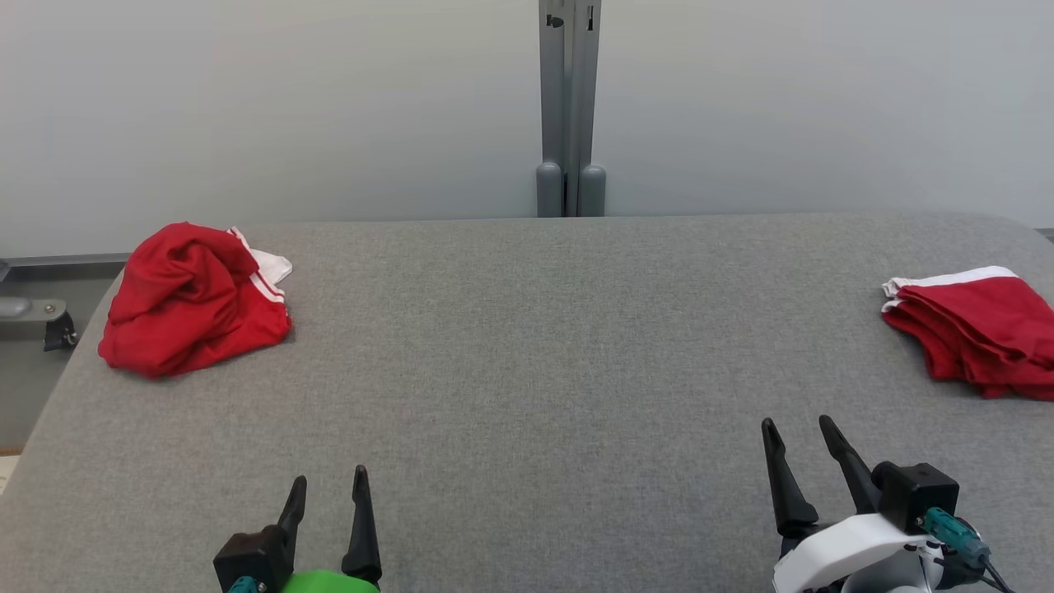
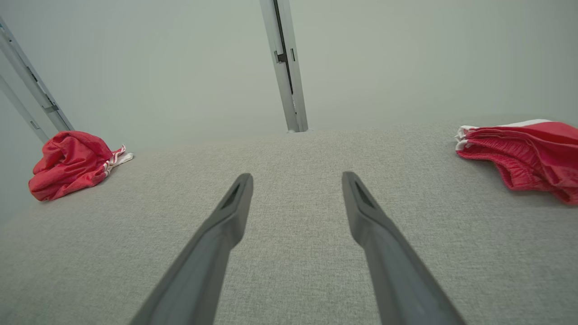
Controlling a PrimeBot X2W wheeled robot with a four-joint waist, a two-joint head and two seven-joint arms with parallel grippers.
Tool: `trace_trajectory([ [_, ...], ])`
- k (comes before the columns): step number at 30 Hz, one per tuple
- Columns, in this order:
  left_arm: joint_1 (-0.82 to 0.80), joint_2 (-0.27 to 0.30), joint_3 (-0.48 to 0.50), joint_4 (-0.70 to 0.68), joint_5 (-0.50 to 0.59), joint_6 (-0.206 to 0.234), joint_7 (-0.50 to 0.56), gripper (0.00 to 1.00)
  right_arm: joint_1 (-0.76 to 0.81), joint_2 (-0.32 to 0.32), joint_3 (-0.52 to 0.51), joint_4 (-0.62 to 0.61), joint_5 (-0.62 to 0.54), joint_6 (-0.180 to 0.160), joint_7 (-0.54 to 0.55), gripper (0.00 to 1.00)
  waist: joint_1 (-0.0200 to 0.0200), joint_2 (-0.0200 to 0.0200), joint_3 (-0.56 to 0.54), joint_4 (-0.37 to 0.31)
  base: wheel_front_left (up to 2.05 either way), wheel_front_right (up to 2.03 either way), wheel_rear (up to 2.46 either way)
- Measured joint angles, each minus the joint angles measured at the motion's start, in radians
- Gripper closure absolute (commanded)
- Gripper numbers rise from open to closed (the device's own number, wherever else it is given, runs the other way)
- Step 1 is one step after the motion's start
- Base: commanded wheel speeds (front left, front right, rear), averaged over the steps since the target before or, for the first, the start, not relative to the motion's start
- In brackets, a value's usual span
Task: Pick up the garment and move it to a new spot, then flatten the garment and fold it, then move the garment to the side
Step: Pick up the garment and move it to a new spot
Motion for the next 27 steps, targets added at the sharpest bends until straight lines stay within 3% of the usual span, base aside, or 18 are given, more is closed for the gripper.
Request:
trace_trajectory([
  [9,-0.005,-0.004,-0.002,0.008,0.018,-0.01,-0.002,0.0,0.012,0.0,0.002,-0.009,0.001,0.0,0.0,0.0,0.0,0.0,0.004,0.066,0.0,0.0,0.0],
  [20,-0.021,0.014,0.003,0.009,0.028,-0.014,-0.002,0.0,0.009,0.001,0.028,0.006,0.035,0.0,-0.009,0.0,0.0,0.0,0.012,0.262,0.0,0.0,0.0],
  [27,-0.014,0.02,0.063,-0.045,0.023,0.006,-0.002,0.0,-0.056,0.002,0.109,0.029,0.039,0.0,-0.011,0.0,0.0,0.0,0.029,0.382,0.0,0.0,0.0],
])
